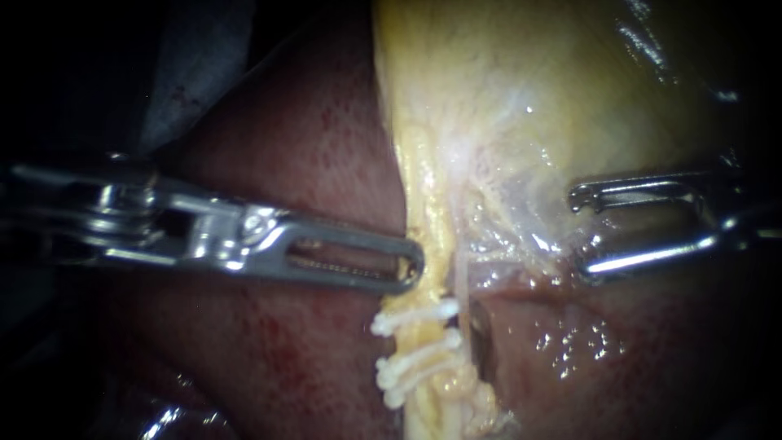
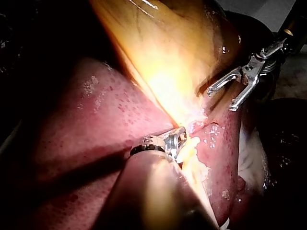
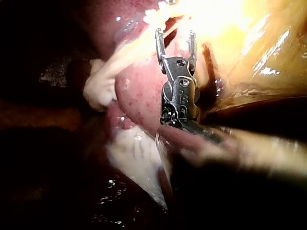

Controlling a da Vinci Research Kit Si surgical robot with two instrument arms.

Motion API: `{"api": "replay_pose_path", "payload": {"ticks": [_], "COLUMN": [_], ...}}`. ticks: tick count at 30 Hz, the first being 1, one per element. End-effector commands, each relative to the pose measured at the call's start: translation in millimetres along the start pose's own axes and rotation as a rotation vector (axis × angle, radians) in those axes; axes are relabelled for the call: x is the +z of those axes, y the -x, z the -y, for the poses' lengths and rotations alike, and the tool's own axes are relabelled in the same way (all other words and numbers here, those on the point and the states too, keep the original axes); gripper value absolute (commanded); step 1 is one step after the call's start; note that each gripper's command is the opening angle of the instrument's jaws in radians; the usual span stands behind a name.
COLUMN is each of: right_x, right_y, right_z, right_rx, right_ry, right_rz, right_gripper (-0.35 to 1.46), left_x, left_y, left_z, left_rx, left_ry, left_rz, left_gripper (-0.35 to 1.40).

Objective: Going back third clip left tube

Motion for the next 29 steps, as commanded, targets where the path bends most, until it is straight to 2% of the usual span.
{"api": "replay_pose_path", "payload": {"ticks": [1,5,12,29], "right_x": [0.0,0.0,-0.1,-0.1], "right_y": [0.0,-0.1,-0.1,-0.1], "right_z": [0.0,0.1,0.2,0.2], "right_rx": [0.000,0.001,0.001,0.001], "right_ry": [0.000,0.000,0.000,0.000], "right_rz": [0.000,0.000,0.000,0.000], "right_gripper": [0.51,0.51,0.51,0.51], "left_x": [0.3,1.5,2.2,2.2], "left_y": [0.1,0.4,0.7,0.7], "left_z": [0.0,-0.1,-0.7,-0.9], "left_rx": [0.000,-0.001,0.001,0.001], "left_ry": [0.001,0.004,0.004,0.004], "left_rz": [-0.002,0.000,-0.001,-0.001], "left_gripper": [-0.35,-0.35,-0.35,-0.35]}}
